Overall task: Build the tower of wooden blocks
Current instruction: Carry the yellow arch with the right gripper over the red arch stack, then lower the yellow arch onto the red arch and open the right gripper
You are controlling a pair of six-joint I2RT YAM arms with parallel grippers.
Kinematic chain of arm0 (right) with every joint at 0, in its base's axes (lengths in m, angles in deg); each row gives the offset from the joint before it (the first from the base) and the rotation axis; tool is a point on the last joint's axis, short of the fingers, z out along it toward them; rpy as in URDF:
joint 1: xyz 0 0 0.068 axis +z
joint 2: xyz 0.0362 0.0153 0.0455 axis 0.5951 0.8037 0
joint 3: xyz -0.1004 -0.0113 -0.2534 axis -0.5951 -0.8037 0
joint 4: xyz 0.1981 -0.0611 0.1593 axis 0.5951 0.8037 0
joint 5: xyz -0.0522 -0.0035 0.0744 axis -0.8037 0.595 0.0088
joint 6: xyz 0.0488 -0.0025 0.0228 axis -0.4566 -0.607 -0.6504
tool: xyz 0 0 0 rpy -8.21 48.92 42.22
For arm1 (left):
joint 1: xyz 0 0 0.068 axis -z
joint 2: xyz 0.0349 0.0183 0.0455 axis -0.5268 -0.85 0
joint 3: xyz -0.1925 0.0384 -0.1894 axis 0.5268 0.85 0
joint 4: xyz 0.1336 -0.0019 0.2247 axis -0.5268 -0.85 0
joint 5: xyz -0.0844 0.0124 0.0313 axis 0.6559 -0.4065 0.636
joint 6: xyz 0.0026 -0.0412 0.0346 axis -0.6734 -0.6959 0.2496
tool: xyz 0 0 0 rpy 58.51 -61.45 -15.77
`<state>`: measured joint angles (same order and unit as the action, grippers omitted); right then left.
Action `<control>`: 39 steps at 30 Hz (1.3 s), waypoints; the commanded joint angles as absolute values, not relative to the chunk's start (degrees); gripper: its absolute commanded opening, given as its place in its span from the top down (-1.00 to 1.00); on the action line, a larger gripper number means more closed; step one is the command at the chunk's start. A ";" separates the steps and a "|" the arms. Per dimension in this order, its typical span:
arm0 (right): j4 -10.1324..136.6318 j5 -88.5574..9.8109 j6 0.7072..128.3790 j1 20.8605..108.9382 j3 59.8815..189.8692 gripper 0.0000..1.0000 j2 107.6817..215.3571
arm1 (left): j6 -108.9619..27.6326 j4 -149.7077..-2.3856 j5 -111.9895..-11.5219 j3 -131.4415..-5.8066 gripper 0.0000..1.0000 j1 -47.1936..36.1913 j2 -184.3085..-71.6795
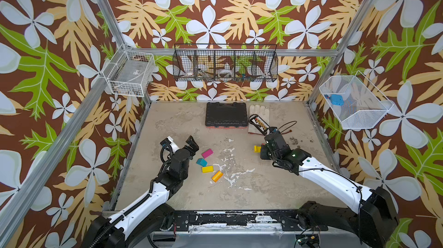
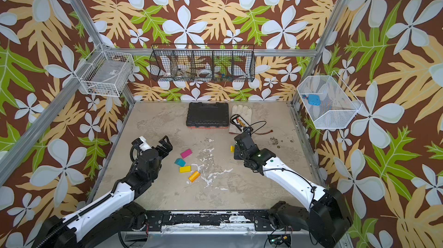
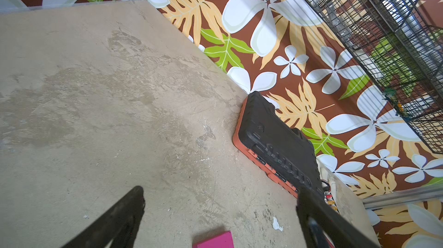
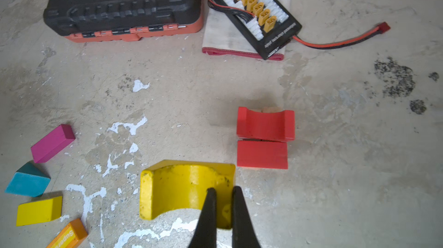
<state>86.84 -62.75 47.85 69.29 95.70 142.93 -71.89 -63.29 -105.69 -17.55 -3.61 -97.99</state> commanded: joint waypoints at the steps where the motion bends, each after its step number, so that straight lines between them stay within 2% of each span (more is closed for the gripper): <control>1: 86.36 -60.76 48.61 67.59 95.33 1.00 142.58 | -71.69 -61.90 -106.15 -17.45 -1.00 -3.67 -97.97; 12: 84.87 -58.77 49.99 63.70 95.91 1.00 145.47 | -71.66 -61.90 -105.67 -17.45 -0.99 -3.67 -97.75; 22: 83.61 -57.33 50.68 62.88 98.21 1.00 149.86 | -67.34 -59.96 -96.88 -19.36 -1.00 -3.67 -99.57; 39: 82.57 -57.85 51.04 62.93 98.70 1.00 153.12 | -64.67 -59.97 -89.76 -22.80 -0.99 -3.67 -104.56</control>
